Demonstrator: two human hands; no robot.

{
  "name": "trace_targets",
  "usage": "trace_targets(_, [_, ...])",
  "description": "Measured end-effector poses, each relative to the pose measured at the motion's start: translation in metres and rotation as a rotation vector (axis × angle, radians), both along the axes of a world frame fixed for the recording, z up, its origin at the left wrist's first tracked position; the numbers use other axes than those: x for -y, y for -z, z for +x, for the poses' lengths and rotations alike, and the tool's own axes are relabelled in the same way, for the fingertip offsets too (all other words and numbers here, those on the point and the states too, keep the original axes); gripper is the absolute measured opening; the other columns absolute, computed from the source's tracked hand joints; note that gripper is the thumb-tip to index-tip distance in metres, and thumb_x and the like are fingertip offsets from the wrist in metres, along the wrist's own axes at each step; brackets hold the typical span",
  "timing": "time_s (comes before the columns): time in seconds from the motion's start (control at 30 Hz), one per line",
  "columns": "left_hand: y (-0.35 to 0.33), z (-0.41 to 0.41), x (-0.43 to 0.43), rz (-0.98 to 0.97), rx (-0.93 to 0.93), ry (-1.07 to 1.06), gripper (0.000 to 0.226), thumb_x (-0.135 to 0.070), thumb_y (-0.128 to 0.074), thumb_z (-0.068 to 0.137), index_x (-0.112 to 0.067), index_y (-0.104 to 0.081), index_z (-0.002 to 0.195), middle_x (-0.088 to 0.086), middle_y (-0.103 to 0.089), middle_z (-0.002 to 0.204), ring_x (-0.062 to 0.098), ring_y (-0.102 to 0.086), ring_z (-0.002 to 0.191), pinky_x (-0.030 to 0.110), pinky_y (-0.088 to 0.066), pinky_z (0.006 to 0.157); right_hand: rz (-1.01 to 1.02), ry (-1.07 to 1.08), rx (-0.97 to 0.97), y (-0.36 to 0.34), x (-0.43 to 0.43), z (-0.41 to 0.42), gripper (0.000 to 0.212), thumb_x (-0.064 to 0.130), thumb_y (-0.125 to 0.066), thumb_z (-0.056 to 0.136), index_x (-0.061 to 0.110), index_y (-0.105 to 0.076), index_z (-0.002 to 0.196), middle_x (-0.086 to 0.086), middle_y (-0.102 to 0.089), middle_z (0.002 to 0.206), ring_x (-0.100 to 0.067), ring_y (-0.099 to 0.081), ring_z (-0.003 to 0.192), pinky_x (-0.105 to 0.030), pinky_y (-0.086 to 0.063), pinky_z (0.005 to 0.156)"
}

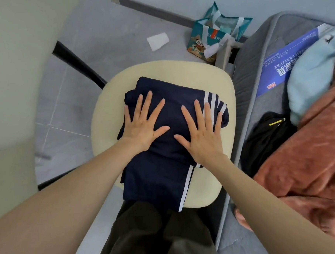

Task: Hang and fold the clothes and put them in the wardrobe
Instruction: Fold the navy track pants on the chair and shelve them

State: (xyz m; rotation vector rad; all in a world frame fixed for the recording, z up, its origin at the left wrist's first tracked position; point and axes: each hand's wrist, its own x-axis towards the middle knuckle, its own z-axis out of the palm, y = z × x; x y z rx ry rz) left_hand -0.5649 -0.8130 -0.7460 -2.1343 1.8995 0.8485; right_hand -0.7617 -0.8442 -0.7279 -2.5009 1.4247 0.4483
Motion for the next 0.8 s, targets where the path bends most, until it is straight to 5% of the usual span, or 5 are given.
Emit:
trace_targets(0.17, [-0.016, 0.004, 0.023, 0.056, 0.049, 0.043, 0.098, -0.073, -0.034, 0.083, -0.030, 0.027, 0.145, 0.003, 0.024, 0.156, 0.028, 0.017, 0.144, 0.059, 0.012, 0.111, -0.057, 0.112, 0.128, -0.026, 0.030, 0.012, 0.057, 0.052, -0.040, 0.096, 0.029, -0.031, 0.147, -0.010, -0.049, 0.130, -0.031, -0.043, 0.121, -0.050, -0.015, 0.117])
trace_targets(0.4, [-0.032, 0.012, 0.108, 0.146, 0.086, 0.153, 0.129, -0.057, -0.078, 0.064, -0.023, 0.012, 0.151, 0.007, -0.020, 0.152, 0.029, -0.019, 0.140, 0.060, 0.008, 0.111, 0.352, 0.221, 0.010, -0.034, 0.105, 0.021, 0.093, 0.055, -0.075, 0.072, 0.018, -0.031, 0.145, -0.014, -0.033, 0.141, -0.033, -0.027, 0.130, -0.045, -0.035, 0.103])
trace_targets(0.53, [-0.027, 0.010, 0.119, 0.141, 0.006, 0.067, 0.103, -0.043, -0.085, 0.062, -0.020, -0.025, 0.143, 0.005, -0.048, 0.133, 0.027, -0.039, 0.127, 0.044, -0.013, 0.113, 0.410, 0.286, -0.041, -0.029, 0.120, 0.033, 0.075, 0.049, -0.084, 0.063, 0.009, -0.050, 0.116, -0.010, -0.051, 0.111, -0.029, -0.045, 0.109, -0.037, -0.042, 0.077])
trace_targets(0.6, [-0.029, 0.011, 0.119, 0.162, -0.021, 0.086, 0.077, -0.044, -0.083, 0.064, -0.018, -0.045, 0.125, 0.002, -0.059, 0.117, 0.026, -0.051, 0.110, 0.033, -0.033, 0.094, 0.441, 0.329, -0.021, -0.031, 0.119, 0.036, 0.065, 0.043, -0.085, 0.064, 0.009, -0.055, 0.110, -0.008, -0.057, 0.105, -0.026, -0.051, 0.092, -0.034, -0.041, 0.069])
trace_targets(0.8, [-0.051, 0.010, 0.115, -0.064, 0.015, 0.122, 0.026, -0.035, -0.070, 0.081, -0.015, -0.054, 0.088, 0.003, -0.063, 0.090, 0.024, -0.052, 0.079, 0.030, -0.030, 0.071, 0.182, 0.249, 0.065, -0.055, 0.115, 0.034, 0.039, 0.027, -0.073, 0.079, 0.012, -0.055, 0.111, -0.008, -0.061, 0.107, -0.028, -0.056, 0.094, -0.032, -0.034, 0.065])
